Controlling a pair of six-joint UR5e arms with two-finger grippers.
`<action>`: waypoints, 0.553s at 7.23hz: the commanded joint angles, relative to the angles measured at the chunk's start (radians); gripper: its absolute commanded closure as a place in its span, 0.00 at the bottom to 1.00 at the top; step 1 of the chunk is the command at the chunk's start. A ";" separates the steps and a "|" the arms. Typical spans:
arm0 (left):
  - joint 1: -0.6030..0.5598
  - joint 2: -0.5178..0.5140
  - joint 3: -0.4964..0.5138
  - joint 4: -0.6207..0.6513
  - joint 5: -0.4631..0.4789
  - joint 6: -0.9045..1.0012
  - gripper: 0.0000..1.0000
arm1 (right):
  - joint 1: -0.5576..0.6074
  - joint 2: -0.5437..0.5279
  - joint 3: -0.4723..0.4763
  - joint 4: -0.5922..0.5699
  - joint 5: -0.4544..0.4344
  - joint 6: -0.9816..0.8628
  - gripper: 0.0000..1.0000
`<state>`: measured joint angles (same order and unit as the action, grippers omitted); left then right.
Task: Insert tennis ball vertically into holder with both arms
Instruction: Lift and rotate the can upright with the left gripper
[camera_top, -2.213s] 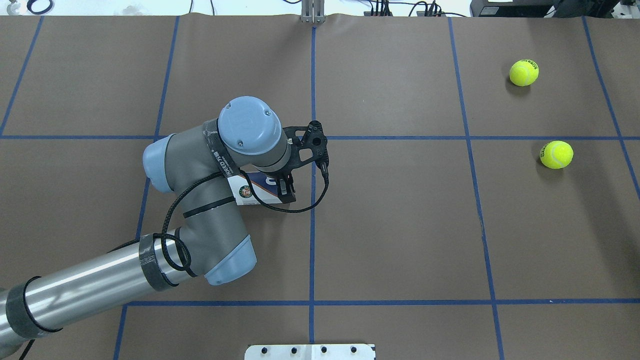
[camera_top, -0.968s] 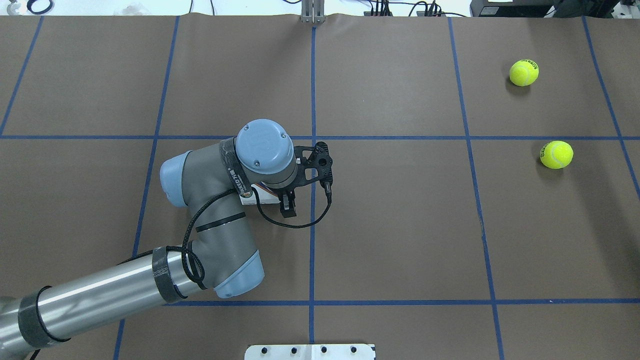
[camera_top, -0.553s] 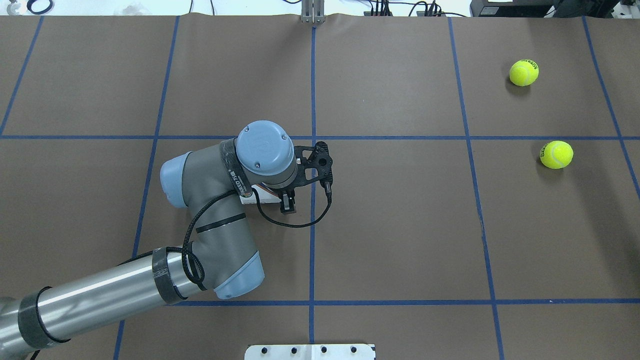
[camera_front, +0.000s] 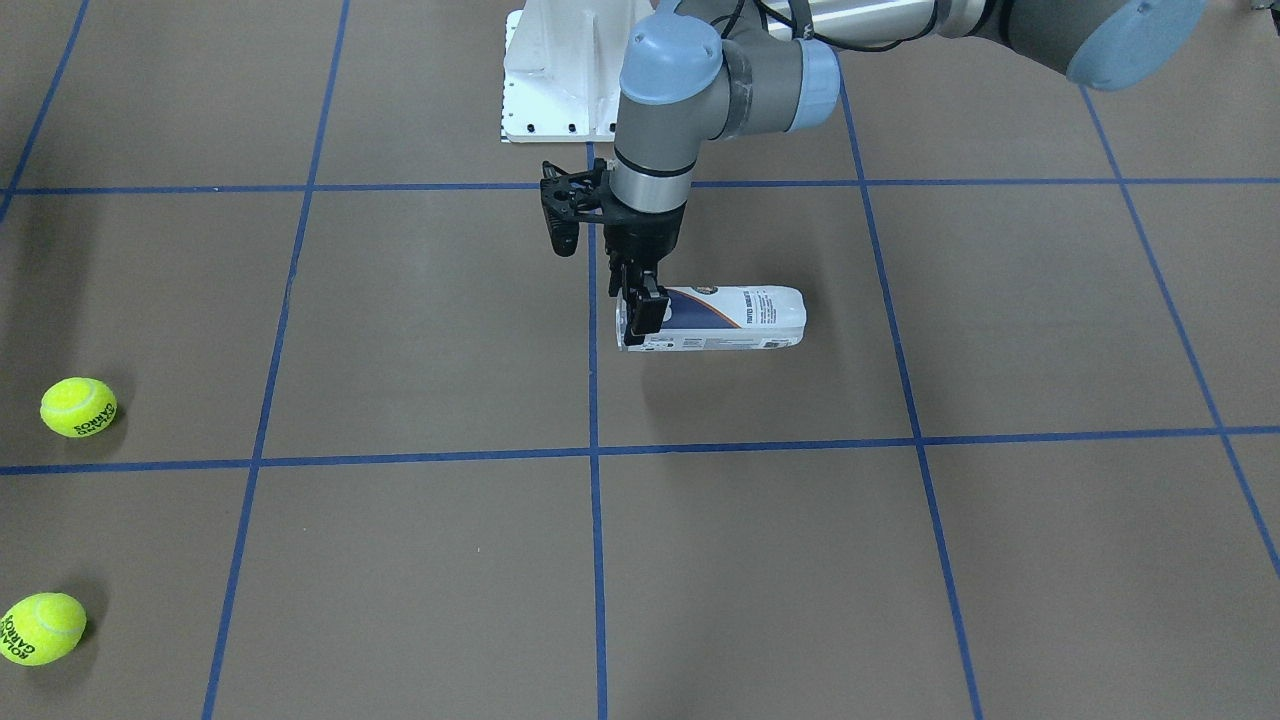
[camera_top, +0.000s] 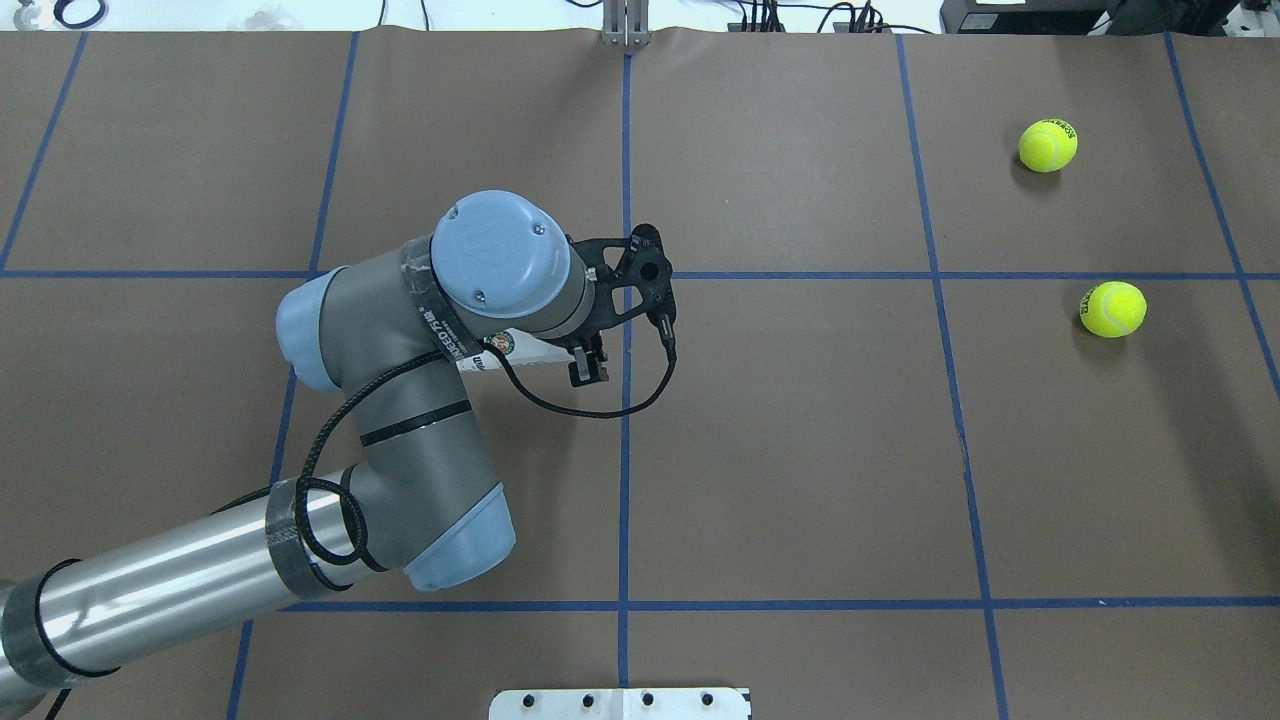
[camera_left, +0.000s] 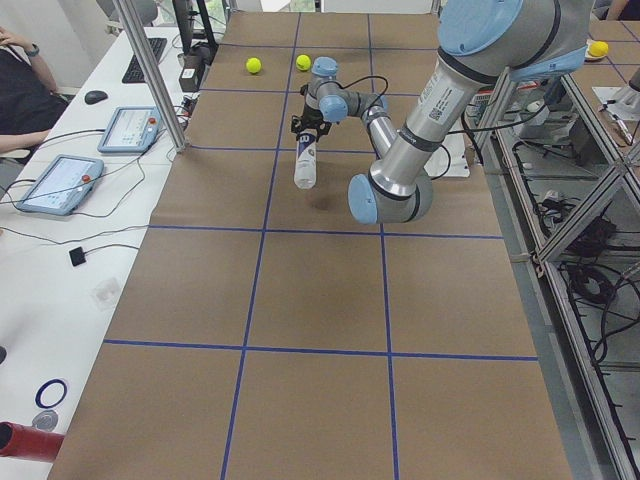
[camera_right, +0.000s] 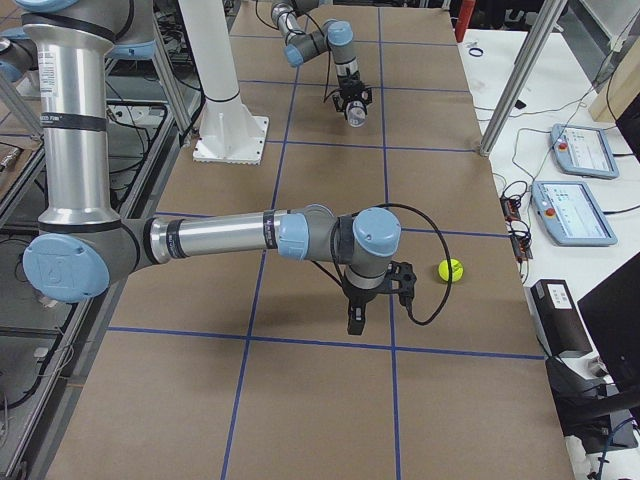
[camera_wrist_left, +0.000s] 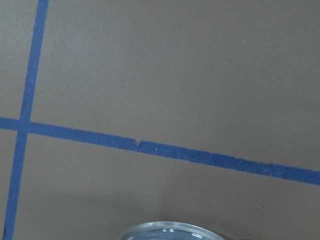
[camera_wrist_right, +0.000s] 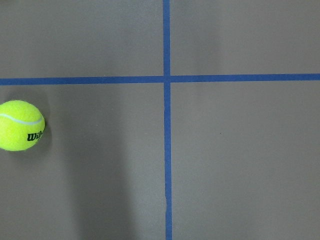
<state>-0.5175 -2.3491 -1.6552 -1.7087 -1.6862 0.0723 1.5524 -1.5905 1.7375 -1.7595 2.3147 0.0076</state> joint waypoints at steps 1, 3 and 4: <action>0.002 -0.001 -0.043 -0.279 0.123 -0.313 0.94 | 0.000 0.001 0.004 0.002 0.000 0.000 0.00; 0.002 0.011 0.021 -0.728 0.253 -0.593 0.93 | 0.000 0.001 0.008 0.000 0.000 0.000 0.00; 0.007 0.025 0.056 -0.882 0.301 -0.633 0.93 | 0.000 0.001 0.008 0.000 0.000 0.000 0.00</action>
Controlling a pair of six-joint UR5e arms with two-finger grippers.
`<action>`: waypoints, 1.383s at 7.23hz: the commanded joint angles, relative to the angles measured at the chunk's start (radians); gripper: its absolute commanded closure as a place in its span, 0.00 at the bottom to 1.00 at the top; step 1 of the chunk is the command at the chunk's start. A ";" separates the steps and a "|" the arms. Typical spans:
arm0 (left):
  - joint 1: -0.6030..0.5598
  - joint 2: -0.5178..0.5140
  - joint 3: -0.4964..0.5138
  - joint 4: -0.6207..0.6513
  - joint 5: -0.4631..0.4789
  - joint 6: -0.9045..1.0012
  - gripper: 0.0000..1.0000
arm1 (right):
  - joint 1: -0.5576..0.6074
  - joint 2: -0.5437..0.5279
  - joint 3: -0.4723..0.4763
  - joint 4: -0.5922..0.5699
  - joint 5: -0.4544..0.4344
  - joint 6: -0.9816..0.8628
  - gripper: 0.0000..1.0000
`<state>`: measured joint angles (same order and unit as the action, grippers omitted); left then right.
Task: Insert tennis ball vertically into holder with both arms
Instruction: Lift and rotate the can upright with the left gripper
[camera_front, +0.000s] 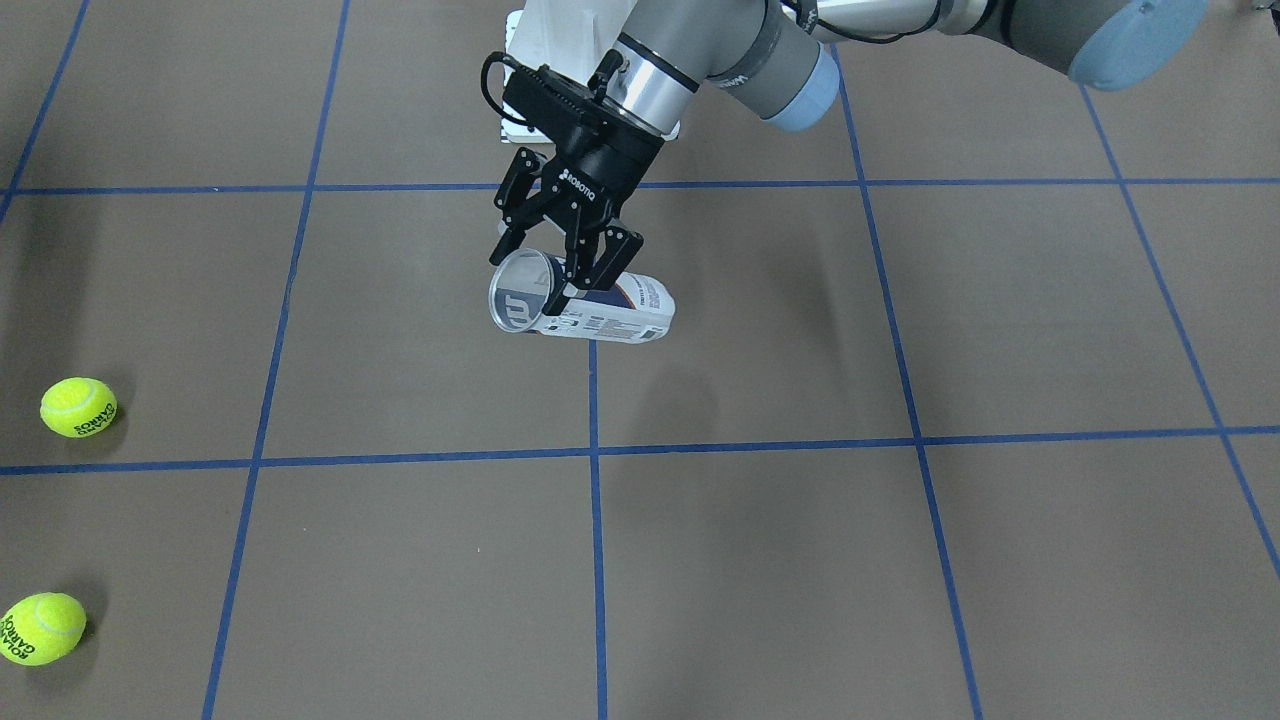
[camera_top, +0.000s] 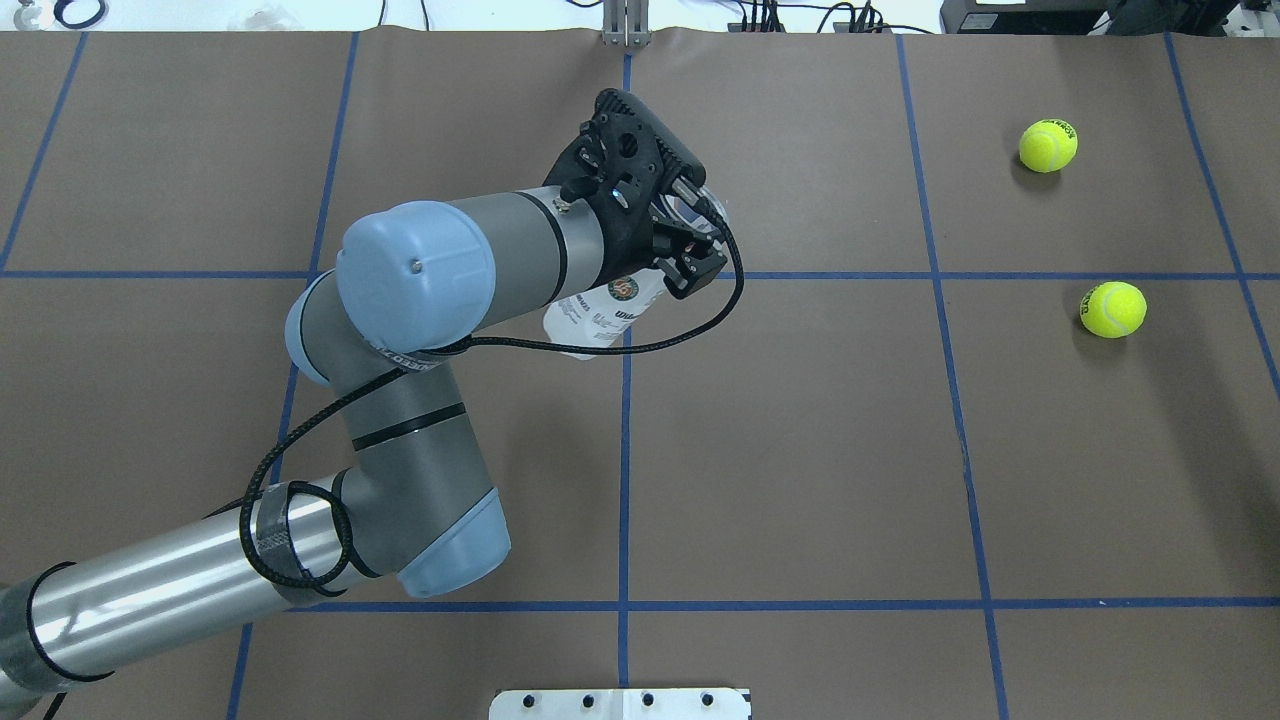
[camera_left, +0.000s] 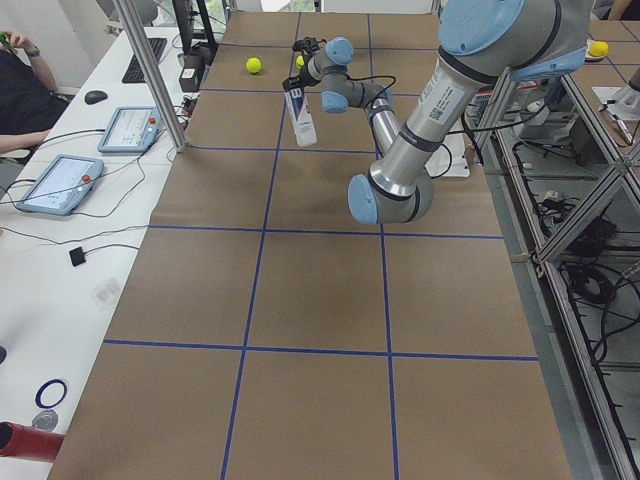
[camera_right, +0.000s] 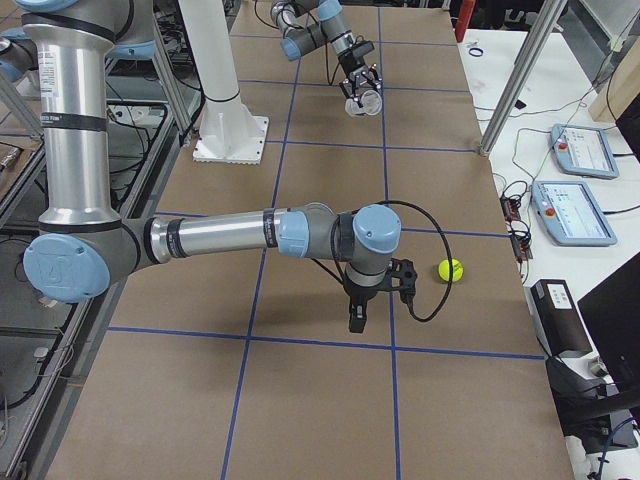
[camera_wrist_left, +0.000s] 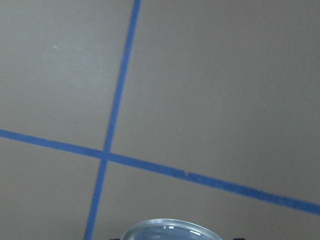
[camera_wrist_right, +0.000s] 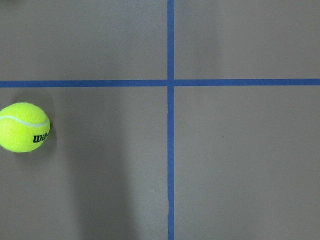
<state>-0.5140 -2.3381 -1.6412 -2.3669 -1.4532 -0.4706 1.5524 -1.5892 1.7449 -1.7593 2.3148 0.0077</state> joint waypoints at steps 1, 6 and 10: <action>0.003 0.028 0.099 -0.364 0.156 -0.098 0.93 | 0.000 0.000 0.002 0.000 0.008 0.000 0.00; 0.028 0.034 0.509 -0.971 0.387 -0.045 0.93 | 0.000 0.000 0.008 0.000 0.021 -0.002 0.00; 0.058 0.033 0.518 -1.025 0.389 -0.045 0.93 | 0.000 0.000 0.016 0.000 0.021 -0.002 0.00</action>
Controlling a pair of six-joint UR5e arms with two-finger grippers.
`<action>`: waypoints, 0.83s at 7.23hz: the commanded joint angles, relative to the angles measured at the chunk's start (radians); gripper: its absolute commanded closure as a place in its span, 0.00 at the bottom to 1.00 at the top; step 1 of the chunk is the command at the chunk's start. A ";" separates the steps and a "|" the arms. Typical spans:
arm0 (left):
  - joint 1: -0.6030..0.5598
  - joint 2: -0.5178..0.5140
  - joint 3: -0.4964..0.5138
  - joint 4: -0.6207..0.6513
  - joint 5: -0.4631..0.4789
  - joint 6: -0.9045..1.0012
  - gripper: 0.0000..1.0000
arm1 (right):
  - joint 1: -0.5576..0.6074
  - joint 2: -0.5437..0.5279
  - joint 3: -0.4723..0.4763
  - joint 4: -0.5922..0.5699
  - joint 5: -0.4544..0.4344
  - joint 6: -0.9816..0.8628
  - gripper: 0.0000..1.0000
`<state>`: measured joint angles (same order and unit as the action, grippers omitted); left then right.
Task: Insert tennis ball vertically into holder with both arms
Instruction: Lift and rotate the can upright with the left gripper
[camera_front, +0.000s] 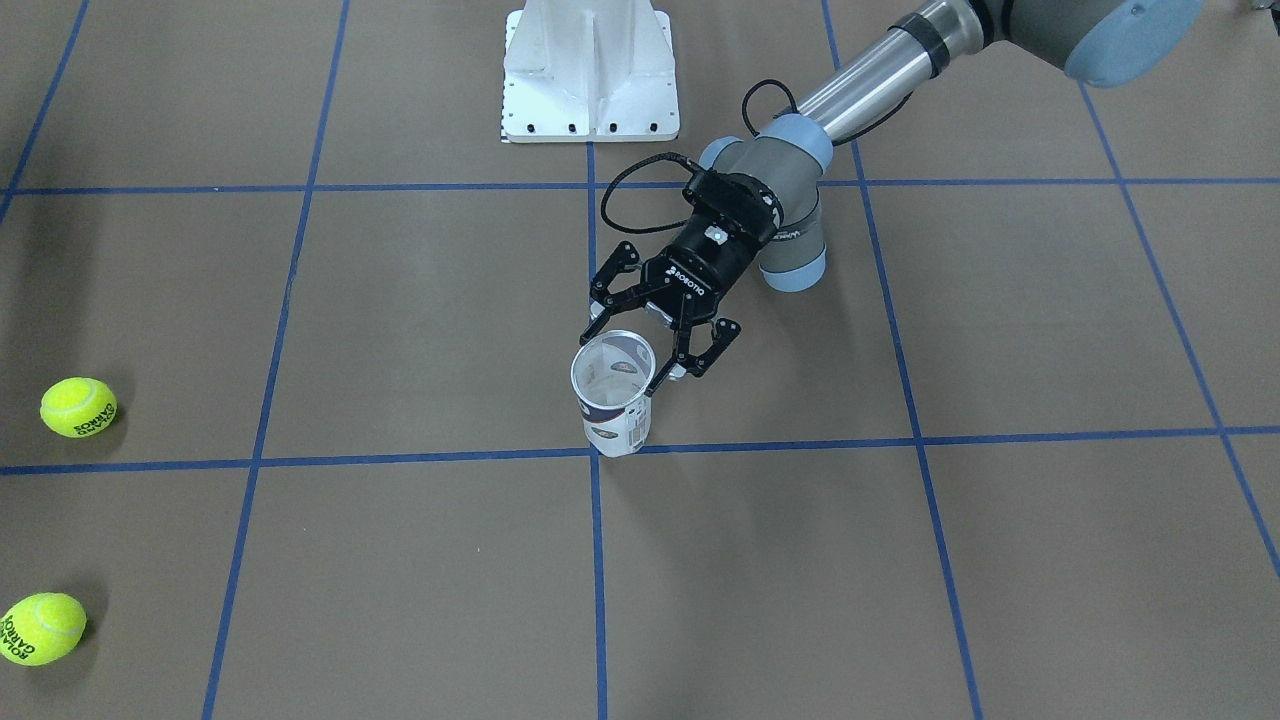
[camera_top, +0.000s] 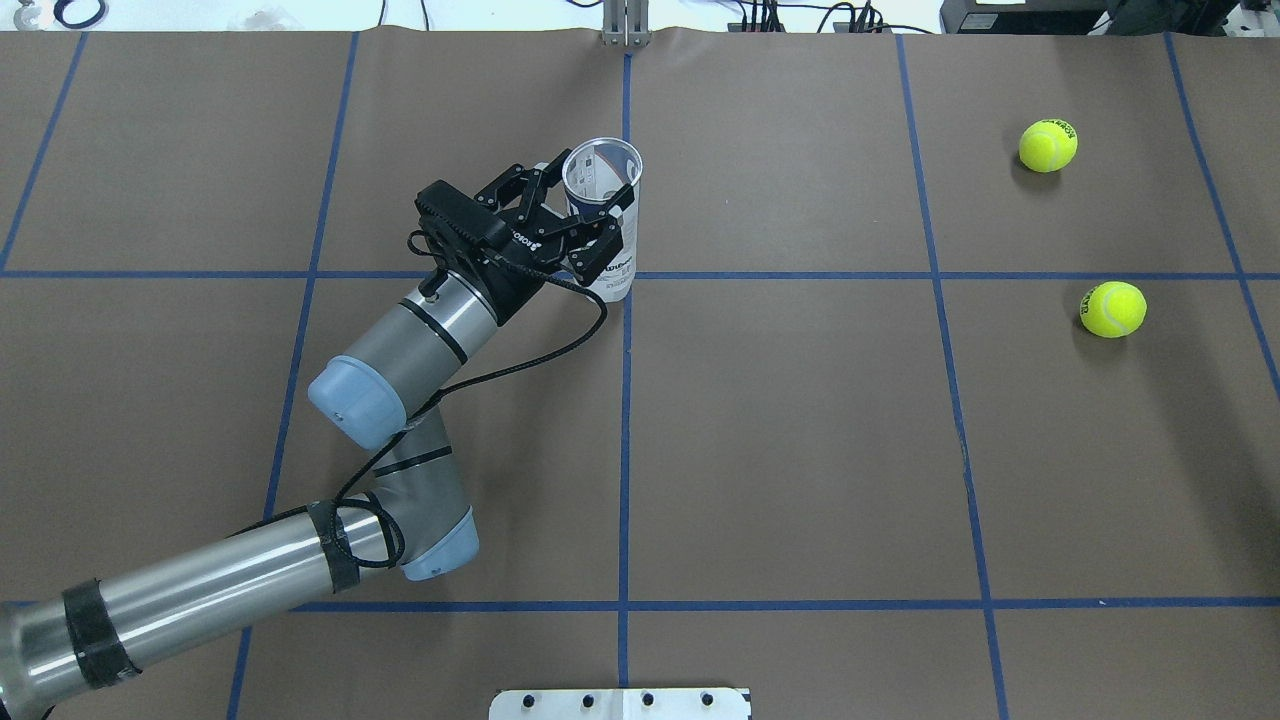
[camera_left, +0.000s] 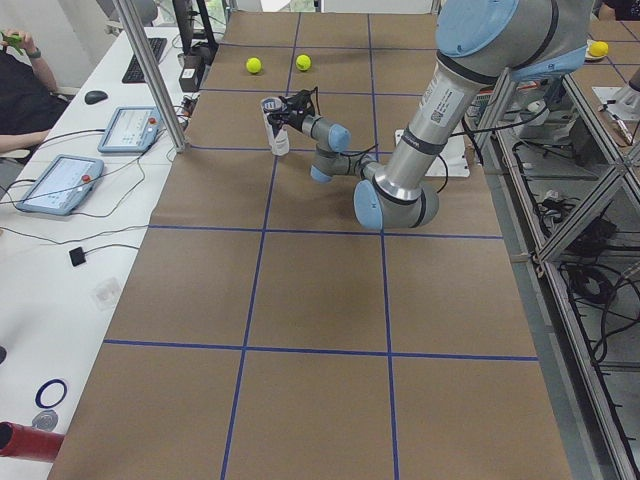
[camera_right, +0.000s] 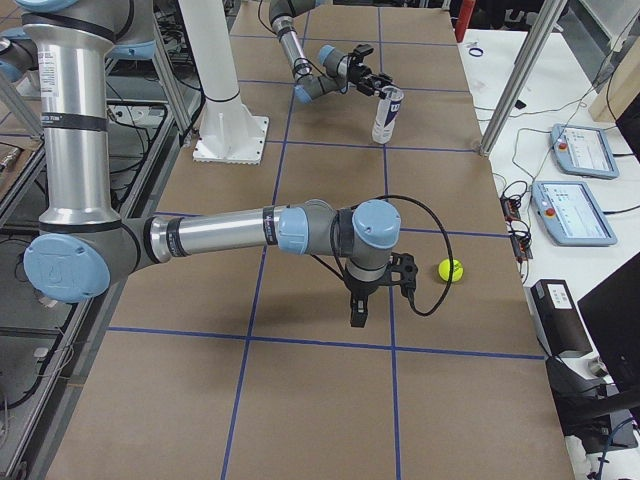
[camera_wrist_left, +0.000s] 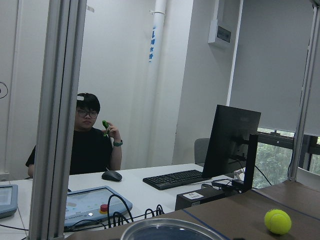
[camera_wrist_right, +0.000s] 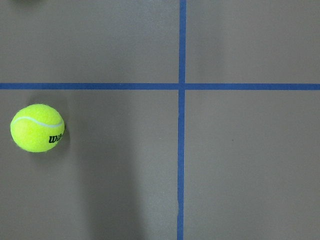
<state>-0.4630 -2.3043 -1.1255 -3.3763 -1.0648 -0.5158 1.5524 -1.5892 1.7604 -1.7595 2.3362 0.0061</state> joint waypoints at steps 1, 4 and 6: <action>0.009 0.000 0.003 -0.015 0.000 0.006 0.93 | 0.000 0.000 -0.001 0.000 -0.002 0.000 0.00; 0.029 0.012 0.006 -0.011 -0.001 0.017 0.76 | 0.000 -0.002 -0.002 -0.002 -0.002 0.000 0.00; 0.029 0.016 0.004 -0.008 0.000 0.019 0.64 | 0.000 -0.002 -0.005 -0.002 -0.002 0.000 0.00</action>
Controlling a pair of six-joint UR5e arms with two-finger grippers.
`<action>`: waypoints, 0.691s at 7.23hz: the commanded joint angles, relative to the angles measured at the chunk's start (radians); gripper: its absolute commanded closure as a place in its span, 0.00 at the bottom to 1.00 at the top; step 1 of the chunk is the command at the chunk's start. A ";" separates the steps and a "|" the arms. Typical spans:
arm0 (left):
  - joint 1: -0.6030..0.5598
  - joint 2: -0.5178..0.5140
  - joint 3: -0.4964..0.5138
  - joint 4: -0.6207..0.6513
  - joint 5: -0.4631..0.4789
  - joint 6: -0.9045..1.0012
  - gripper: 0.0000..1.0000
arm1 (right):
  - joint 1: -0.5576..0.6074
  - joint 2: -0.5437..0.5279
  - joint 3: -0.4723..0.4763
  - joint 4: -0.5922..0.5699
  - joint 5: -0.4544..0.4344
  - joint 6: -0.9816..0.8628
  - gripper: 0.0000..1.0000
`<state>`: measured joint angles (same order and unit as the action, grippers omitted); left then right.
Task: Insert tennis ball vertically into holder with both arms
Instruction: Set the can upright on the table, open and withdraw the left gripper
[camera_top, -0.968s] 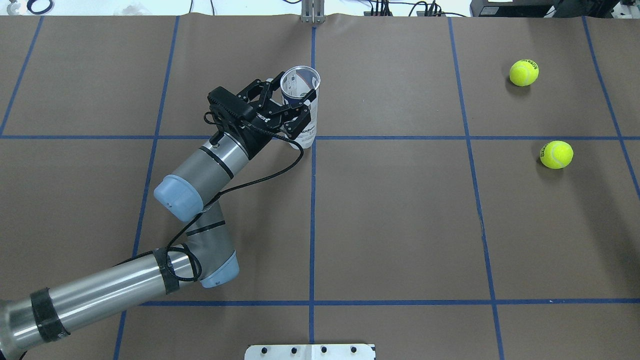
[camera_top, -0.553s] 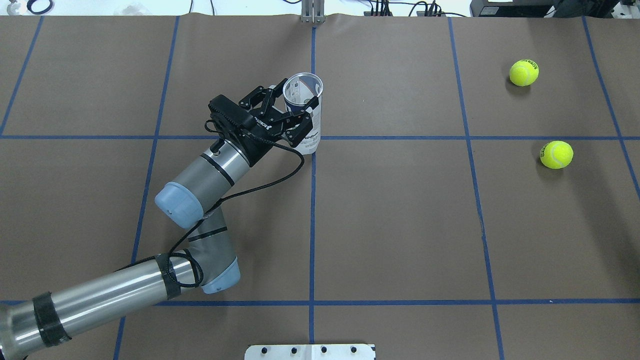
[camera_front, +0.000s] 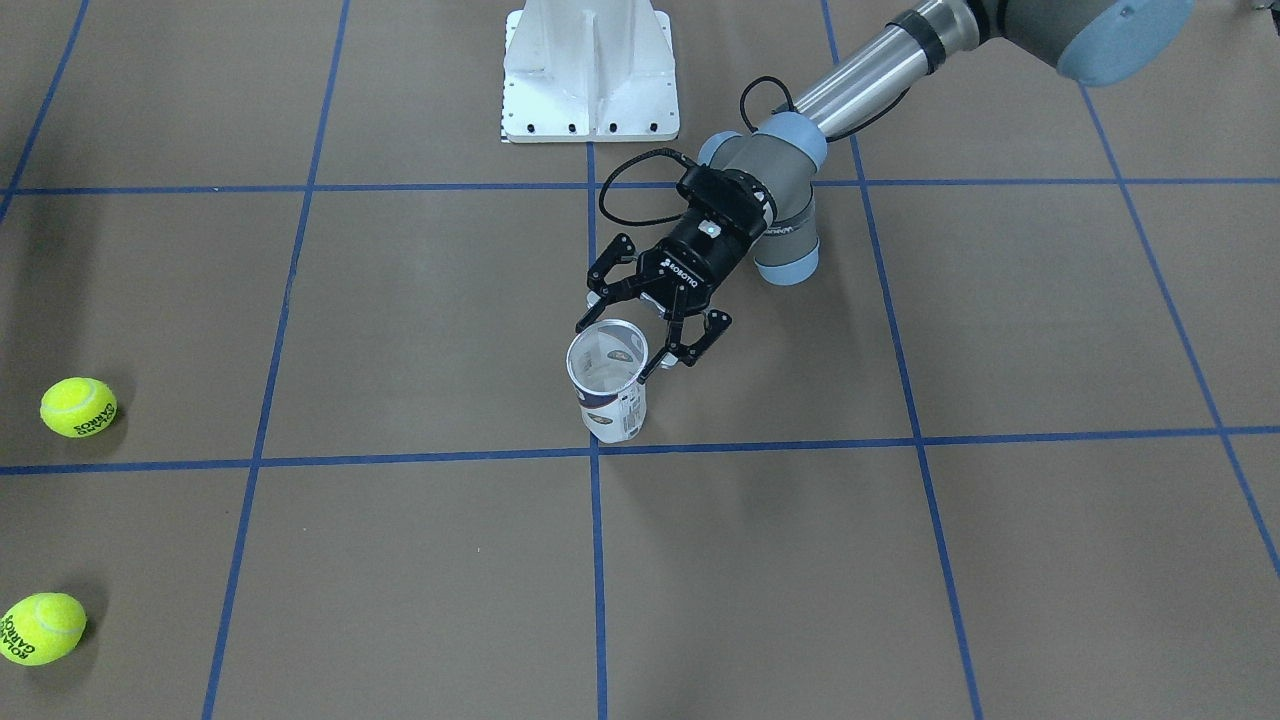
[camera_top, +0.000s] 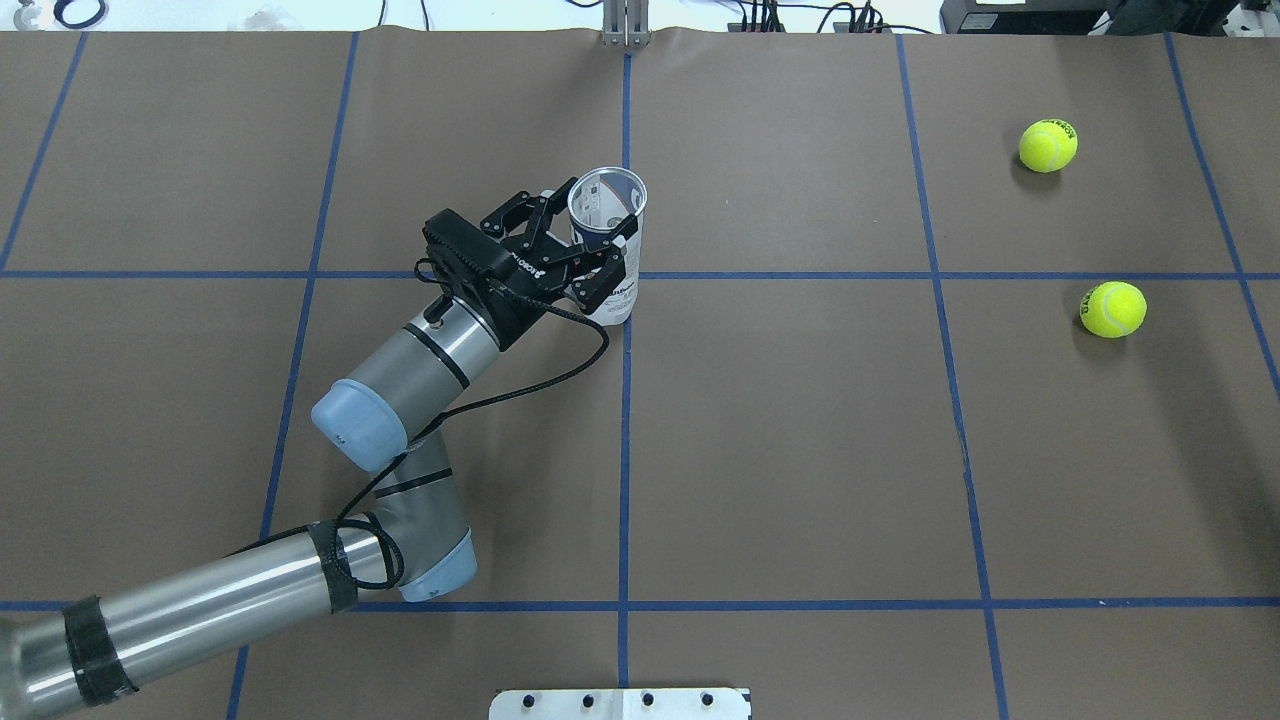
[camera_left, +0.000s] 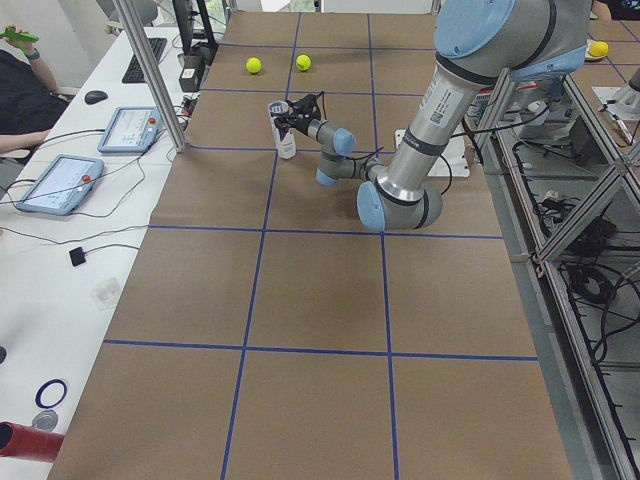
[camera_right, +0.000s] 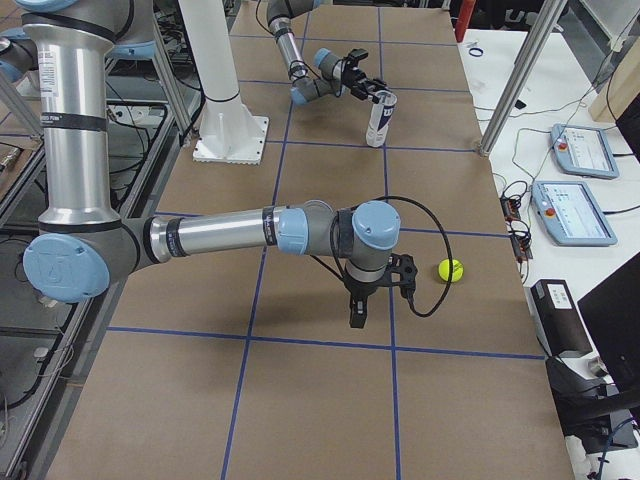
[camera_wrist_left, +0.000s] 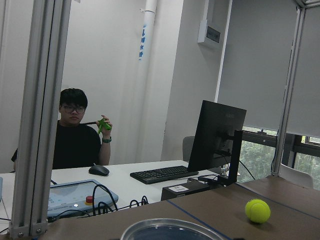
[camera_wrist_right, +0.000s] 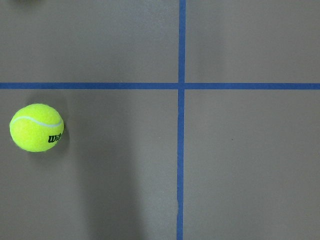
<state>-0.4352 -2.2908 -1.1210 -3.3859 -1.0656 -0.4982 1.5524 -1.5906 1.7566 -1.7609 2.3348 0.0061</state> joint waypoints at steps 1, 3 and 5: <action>-0.002 -0.002 -0.008 0.002 0.003 0.027 0.21 | 0.000 0.000 -0.003 0.000 0.000 0.000 0.00; -0.002 -0.007 -0.022 -0.001 0.000 0.075 0.00 | 0.000 0.000 0.000 0.000 0.001 0.000 0.00; -0.002 -0.004 -0.023 -0.001 -0.002 0.075 0.00 | 0.002 -0.002 0.001 -0.002 0.000 0.000 0.00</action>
<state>-0.4371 -2.2956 -1.1426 -3.3869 -1.0663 -0.4253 1.5533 -1.5912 1.7571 -1.7620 2.3359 0.0061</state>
